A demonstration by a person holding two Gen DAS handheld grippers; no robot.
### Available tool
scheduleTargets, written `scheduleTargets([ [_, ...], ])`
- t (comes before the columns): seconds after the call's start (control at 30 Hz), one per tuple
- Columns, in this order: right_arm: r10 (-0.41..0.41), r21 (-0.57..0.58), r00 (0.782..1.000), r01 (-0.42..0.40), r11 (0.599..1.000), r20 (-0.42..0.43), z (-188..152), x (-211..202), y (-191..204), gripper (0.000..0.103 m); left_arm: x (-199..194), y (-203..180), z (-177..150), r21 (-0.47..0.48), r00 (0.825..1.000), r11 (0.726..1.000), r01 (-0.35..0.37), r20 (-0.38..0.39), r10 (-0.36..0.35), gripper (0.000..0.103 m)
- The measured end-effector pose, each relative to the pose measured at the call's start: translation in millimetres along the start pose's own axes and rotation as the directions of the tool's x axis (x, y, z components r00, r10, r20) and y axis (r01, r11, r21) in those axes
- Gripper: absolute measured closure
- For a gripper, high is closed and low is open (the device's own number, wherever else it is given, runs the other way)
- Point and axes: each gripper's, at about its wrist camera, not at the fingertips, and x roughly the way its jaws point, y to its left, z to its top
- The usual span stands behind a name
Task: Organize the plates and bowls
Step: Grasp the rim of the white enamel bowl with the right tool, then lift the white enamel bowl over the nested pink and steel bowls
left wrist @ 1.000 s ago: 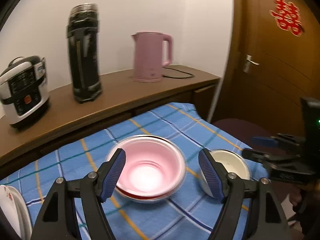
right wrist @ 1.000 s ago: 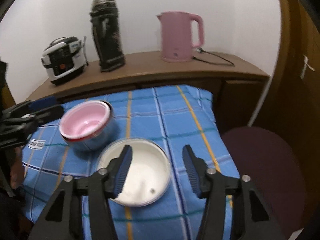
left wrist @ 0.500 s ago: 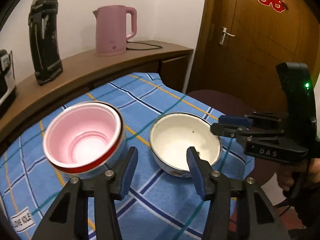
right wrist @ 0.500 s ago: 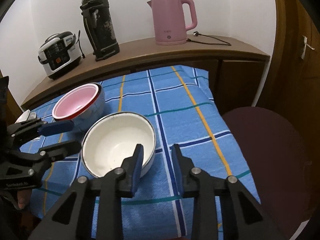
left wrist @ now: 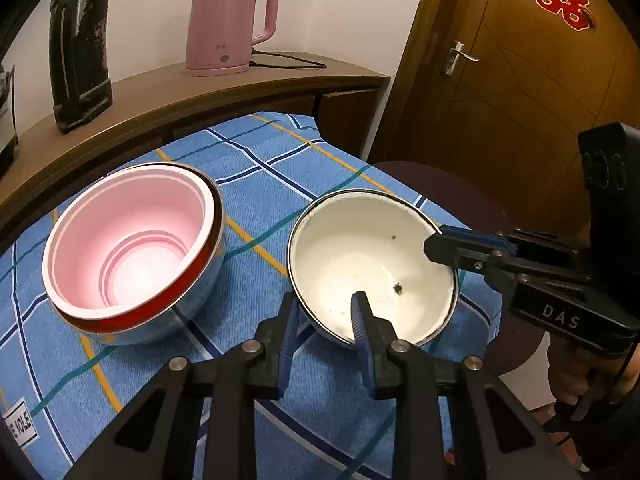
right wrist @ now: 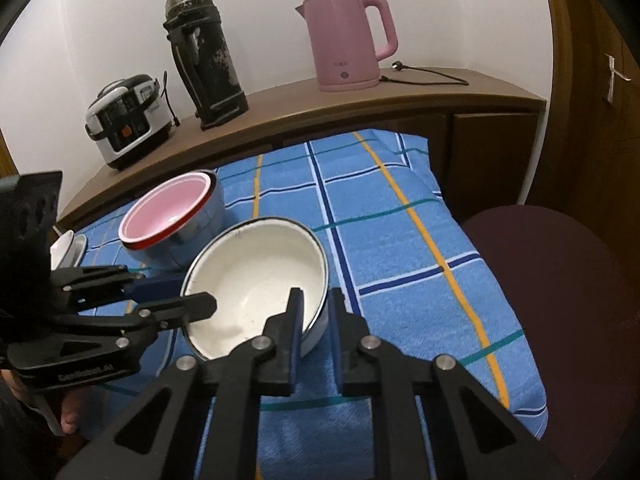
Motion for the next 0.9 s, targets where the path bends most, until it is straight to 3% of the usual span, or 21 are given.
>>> scheduleTargets([
  [0.23, -0.010, 0.006, 1.000, 0.010, 1.000, 0.013, 3, -7, 0, 0.091, -6, -6, 2, 0.015, 0.999, 1.000, -0.005, 0.034, 0.004, 0.073],
  [0.9, -0.027, -0.008, 0.987, 0.028, 1.000, 0.160, 31, -52, 11, 0.090, -40, -19, 33, 0.065, 0.987, 0.998, -0.016, 0.159, 0.006, 0.073],
])
